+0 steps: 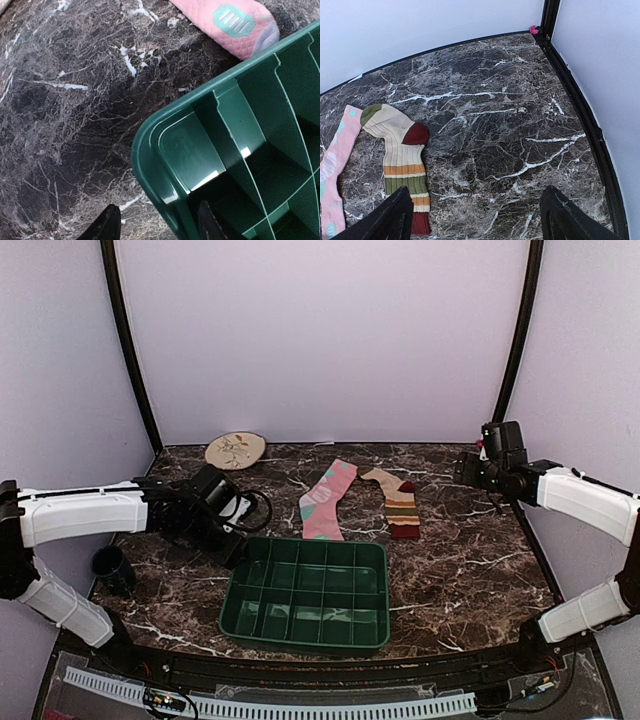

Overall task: Roll the socks
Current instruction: Pick up the storage box from the center of the board.

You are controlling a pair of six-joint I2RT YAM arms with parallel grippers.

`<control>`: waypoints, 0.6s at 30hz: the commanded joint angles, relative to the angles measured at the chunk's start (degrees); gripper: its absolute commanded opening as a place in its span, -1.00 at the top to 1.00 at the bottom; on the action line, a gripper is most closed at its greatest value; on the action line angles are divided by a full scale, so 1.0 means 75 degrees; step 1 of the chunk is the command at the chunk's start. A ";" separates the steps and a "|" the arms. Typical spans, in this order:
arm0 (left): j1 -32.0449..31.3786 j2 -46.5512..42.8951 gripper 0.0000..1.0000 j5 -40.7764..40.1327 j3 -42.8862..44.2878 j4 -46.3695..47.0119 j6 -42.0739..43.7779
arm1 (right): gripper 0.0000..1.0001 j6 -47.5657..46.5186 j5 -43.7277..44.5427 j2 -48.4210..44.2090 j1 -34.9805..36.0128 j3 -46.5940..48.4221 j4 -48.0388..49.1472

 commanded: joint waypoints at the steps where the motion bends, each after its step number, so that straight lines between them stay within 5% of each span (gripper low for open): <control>1: -0.0049 0.0409 -0.08 0.0057 0.0255 -0.0328 -0.0200 | -0.69 -0.0054 0.0163 -0.0006 0.0071 0.0194 0.0020; 4: -0.0066 0.0681 0.03 0.0139 0.0341 -0.0345 -0.0228 | -0.69 -0.0081 0.0165 0.0027 0.0070 0.0197 0.0012; 14: -0.0062 0.1260 0.98 0.0430 0.0443 -0.0506 -0.0494 | -0.69 -0.0137 0.0164 0.0277 0.0071 0.0370 -0.0016; 18: -0.0062 0.1215 1.00 0.0473 0.0397 -0.0557 -0.0581 | -0.69 -0.0152 0.0164 0.0406 0.0079 0.0516 -0.0048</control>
